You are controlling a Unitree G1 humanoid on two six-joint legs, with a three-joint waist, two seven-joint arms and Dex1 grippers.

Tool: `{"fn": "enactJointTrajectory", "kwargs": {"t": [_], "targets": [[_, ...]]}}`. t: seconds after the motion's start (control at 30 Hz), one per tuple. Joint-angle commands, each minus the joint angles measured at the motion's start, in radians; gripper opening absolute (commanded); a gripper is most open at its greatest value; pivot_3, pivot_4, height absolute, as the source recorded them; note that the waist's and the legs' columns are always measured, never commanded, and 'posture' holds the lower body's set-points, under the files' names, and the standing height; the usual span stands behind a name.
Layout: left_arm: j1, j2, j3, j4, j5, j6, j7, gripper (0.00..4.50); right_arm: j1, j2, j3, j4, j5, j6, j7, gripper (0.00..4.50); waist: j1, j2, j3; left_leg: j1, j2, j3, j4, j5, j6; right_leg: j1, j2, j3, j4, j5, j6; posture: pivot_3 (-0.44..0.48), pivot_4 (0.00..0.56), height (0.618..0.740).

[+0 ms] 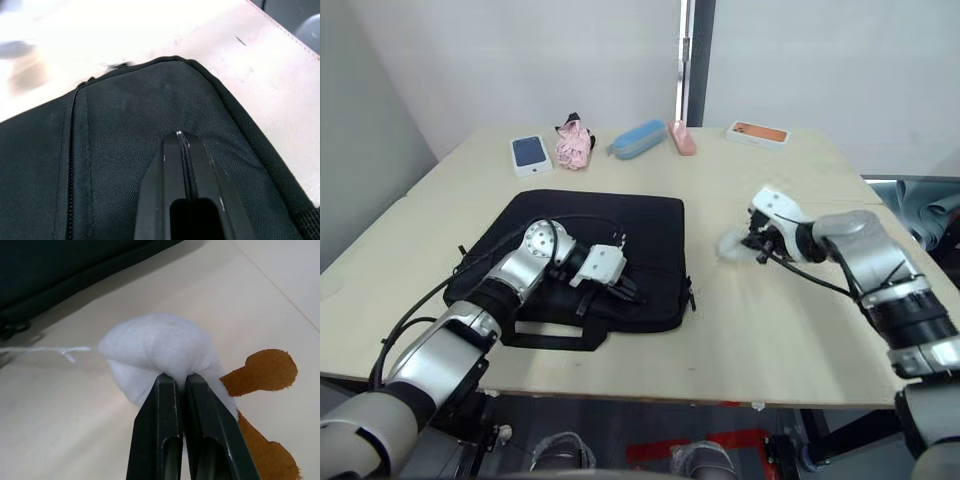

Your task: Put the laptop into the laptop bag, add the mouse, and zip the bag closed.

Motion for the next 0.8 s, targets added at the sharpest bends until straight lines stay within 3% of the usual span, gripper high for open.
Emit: {"fn": "enactJointTrajectory", "kwargs": {"t": [0.03, 0.2, 0.33, 0.53, 0.77, 0.8], "targets": [[0.060, 0.037, -0.092, 0.084, 0.129, 0.013, -0.019, 0.00, -0.063, 0.031, -0.012, 0.064, -0.049, -0.031, -0.052, 0.05, 0.000, 0.000, 0.000, 0.000, 0.000, 0.000, 0.000, 0.000, 0.000, 0.000, 0.000, 0.000, 0.000, 0.000, 0.000, 0.000, 0.150, 0.740], [0.070, 0.036, -0.093, 0.071, 0.126, 0.014, -0.033, 0.00, -0.152, 0.101, 0.022, 0.211, -0.135, -0.092, -0.124, 0.05, -0.004, 0.000, 0.000, 0.000, 0.000, 0.002, 0.000, 0.000, 0.000, 0.000, 0.000, 0.001, 0.000, 0.000, 0.000, 0.000, 0.150, 0.740], [0.086, 0.031, -0.066, 0.027, 0.083, 0.062, -0.038, 0.00, -0.125, 0.110, -0.011, 0.162, -0.080, -0.065, -0.053, 0.05, -0.002, 0.000, 0.000, 0.000, 0.000, 0.002, -0.002, 0.000, 0.000, -0.001, -0.001, 0.001, -0.001, 0.000, 0.000, 0.000, 0.150, 0.740], [0.087, 0.012, 0.022, -0.122, -0.048, 0.230, -0.034, 0.00, 0.001, 0.014, -0.043, 0.015, -0.003, 0.026, 0.078, 2.04, 0.005, 0.000, 0.001, -0.001, 0.000, 0.005, -0.009, 0.000, 0.000, -0.001, 0.000, 0.001, -0.011, 0.000, 0.000, 0.000, 0.150, 0.740], [0.042, 0.017, 0.151, -0.374, -0.221, 0.498, 0.003, 0.00, 0.008, -0.057, -0.172, 0.031, 0.067, 0.096, 0.078, 4.45, 0.005, -0.001, 0.008, -0.006, 0.001, 0.009, -0.012, 0.000, 0.000, -0.011, 0.000, 0.003, -0.011, 0.000, 0.000, 0.000, 0.150, 0.740], [0.034, 0.029, 0.173, -0.410, -0.246, 0.537, 0.009, 0.00, -0.001, -0.066, -0.208, 0.032, 0.096, 0.132, 0.082, 4.48, 0.005, -0.001, 0.008, -0.010, 0.001, 0.009, -0.012, 0.000, 0.001, -0.015, 0.000, 0.003, -0.010, 0.000, 0.000, 0.000, 0.150, 0.740]]}}
